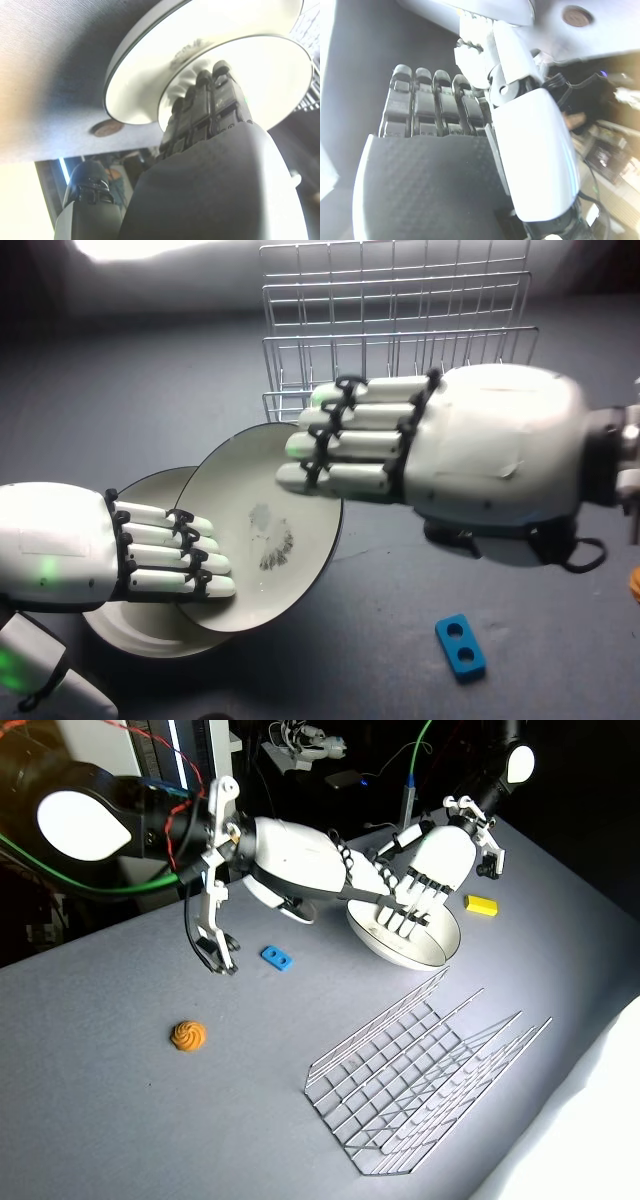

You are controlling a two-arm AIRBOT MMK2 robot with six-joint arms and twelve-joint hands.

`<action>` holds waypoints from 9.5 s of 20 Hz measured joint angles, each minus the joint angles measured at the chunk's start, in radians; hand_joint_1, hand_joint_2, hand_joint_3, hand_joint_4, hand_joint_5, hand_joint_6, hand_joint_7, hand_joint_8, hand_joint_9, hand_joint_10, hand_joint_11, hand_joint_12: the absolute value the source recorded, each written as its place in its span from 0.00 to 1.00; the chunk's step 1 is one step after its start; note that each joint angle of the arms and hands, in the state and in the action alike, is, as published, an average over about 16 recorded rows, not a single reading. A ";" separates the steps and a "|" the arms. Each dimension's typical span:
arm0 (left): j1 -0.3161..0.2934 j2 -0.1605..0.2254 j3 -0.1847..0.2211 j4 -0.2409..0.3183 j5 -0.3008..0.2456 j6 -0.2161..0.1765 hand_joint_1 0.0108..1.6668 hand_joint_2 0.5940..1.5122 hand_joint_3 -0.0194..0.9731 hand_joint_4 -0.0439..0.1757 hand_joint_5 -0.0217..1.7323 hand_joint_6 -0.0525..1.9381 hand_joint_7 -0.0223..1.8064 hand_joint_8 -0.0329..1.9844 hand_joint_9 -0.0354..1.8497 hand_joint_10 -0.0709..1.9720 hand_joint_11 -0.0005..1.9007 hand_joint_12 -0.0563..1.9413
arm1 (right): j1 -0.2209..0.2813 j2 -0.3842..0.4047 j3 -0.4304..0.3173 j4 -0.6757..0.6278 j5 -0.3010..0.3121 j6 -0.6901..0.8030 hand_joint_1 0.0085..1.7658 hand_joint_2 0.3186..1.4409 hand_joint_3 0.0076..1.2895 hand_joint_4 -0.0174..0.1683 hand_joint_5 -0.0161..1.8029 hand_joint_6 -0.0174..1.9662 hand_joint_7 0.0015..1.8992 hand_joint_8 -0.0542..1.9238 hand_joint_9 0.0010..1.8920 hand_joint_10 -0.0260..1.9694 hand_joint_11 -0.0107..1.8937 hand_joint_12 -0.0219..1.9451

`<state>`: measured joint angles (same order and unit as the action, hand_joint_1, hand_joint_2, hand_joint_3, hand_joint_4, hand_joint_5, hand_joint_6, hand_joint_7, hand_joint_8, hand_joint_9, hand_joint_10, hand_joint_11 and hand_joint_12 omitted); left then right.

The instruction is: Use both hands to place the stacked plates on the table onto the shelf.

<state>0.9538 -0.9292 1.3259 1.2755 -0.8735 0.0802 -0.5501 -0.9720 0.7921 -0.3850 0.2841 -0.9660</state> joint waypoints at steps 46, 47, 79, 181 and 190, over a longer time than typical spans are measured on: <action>-0.036 0.037 0.017 -0.002 -0.016 -0.031 0.00 0.55 0.04 0.20 0.02 0.03 0.02 0.01 0.03 0.04 0.01 0.03 | 0.024 -0.412 0.352 0.135 -0.018 -0.092 0.67 0.60 0.01 0.10 0.43 0.31 0.44 0.20 0.46 0.18 0.32 0.57; -0.043 0.048 0.015 0.000 -0.019 -0.038 0.00 0.55 0.04 0.20 0.02 0.03 0.02 0.01 0.03 0.04 0.01 0.03 | 0.025 -0.412 0.351 0.140 -0.016 -0.091 0.67 0.60 0.01 0.10 0.44 0.34 0.45 0.22 0.47 0.22 0.33 0.57; -0.356 0.394 -0.033 0.221 -0.107 -0.336 0.00 0.53 0.04 0.22 0.06 0.03 0.04 0.02 0.03 0.04 0.01 0.03 | 0.221 -0.109 0.045 0.421 -0.093 -0.090 0.72 0.62 0.01 0.15 0.49 0.59 0.51 0.52 0.53 0.28 0.36 0.61; 0.016 0.140 0.050 0.053 0.045 -0.182 0.00 0.57 0.04 0.21 0.06 0.03 0.03 0.02 0.03 0.04 0.01 0.03 | 0.233 -0.248 0.654 0.436 -0.211 0.753 0.74 0.67 0.01 0.05 0.46 0.52 0.51 0.53 0.49 0.54 0.38 0.64; 0.020 0.139 0.053 0.051 0.045 -0.182 0.00 0.57 0.04 0.21 0.06 0.03 0.03 0.02 0.03 0.04 0.01 0.03 | 0.223 -0.248 0.654 0.457 -0.202 0.752 0.70 0.71 0.01 0.05 0.43 0.51 0.49 0.46 0.49 0.33 0.35 0.65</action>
<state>0.9733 -0.7905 1.3785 1.3264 -0.8282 -0.1017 -0.3274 -1.2197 1.4464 0.0721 0.0824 -0.2139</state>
